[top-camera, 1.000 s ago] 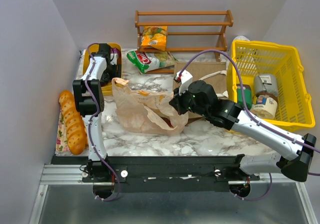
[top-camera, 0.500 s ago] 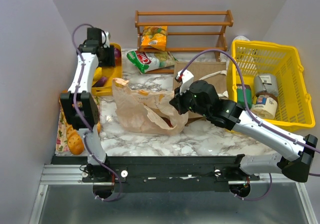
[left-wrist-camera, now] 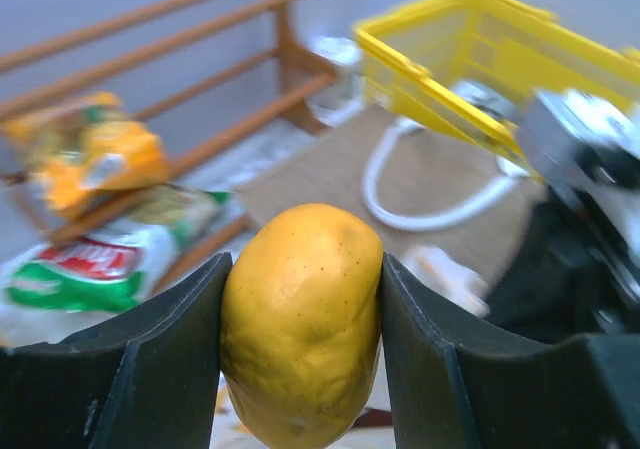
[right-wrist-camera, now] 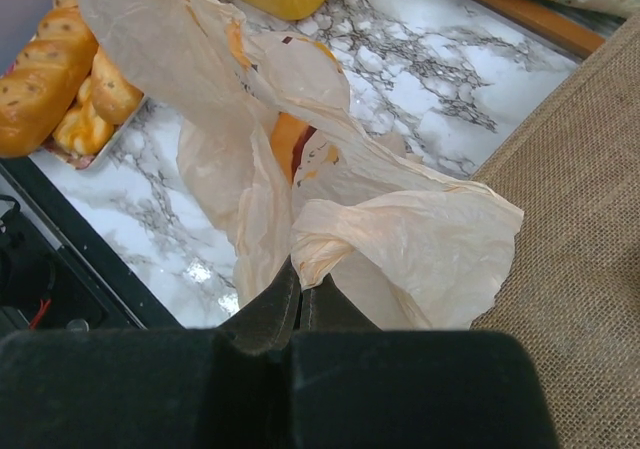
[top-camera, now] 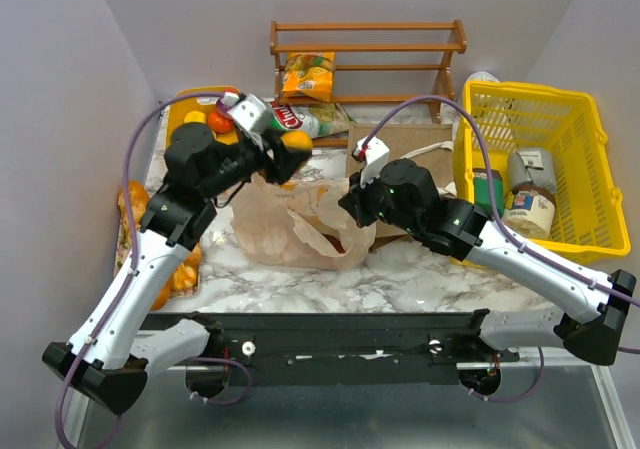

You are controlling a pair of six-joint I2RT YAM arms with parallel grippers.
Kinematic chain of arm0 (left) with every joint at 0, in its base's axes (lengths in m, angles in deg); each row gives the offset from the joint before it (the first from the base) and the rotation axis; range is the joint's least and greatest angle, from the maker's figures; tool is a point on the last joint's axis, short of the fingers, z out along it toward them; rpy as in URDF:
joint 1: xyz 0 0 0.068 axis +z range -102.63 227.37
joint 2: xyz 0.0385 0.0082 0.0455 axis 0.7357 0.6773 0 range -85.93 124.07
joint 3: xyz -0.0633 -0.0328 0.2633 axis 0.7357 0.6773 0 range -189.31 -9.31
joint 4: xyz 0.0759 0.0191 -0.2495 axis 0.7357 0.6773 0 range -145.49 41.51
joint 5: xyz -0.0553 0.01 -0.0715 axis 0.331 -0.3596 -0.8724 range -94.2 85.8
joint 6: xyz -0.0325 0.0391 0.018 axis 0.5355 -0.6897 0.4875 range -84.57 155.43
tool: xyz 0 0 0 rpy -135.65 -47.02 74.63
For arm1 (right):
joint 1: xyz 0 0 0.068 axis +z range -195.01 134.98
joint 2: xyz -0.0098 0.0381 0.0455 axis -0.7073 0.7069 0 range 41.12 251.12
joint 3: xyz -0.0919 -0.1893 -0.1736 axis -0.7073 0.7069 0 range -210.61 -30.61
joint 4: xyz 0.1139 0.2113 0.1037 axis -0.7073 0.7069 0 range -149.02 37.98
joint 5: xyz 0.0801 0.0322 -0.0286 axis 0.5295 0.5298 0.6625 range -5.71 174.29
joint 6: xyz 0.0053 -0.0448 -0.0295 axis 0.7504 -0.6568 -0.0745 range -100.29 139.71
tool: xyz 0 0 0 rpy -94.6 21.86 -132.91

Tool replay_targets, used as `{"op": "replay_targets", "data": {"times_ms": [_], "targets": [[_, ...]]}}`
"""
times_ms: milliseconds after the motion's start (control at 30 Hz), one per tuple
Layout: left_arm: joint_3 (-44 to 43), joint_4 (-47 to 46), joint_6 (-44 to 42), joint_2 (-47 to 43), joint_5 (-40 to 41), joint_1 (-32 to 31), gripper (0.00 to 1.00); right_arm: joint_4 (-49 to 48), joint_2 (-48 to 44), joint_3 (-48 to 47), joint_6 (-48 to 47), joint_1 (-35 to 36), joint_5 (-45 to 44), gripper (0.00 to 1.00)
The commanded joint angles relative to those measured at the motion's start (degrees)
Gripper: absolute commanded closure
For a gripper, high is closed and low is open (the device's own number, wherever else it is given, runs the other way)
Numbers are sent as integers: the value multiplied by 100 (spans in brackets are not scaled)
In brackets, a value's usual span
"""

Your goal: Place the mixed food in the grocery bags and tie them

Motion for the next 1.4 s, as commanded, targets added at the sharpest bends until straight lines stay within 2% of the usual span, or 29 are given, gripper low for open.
{"op": "replay_targets", "data": {"times_ms": [0, 100, 267, 533, 767, 1033, 1267, 1300, 1367], "targets": [[1142, -234, 226, -100, -878, -608, 78, 97, -96, -183, 153, -53, -263, 99], [1723, -268, 288, -285, -852, -855, 77, 88, -192, -165, 153, -62, -281, 99], [2068, -224, 340, -31, -677, -881, 79, 88, -263, -139, 162, -62, -245, 99], [2253, -611, 139, 514, 472, -890, 79, 88, -412, -16, 205, -62, -158, 99], [2595, -1725, 191, 752, 1747, -969, 80, -44, -430, 28, 171, -53, 35, 99], [2903, -2772, 490, 972, 2593, -978, 80, -52, -456, 46, 109, -62, 132, 99], [2736, -2844, 420, 1410, 2997, -978, 73, -35, -377, 11, 100, -62, 247, 99], [2667, -2739, 385, 1455, 3006, -978, 70, -35, -368, 11, 91, -62, 229, 99], [2544, -2293, 270, 1534, 2875, -1022, 52, -35, -368, 19, 83, -53, 203, 99]]}}
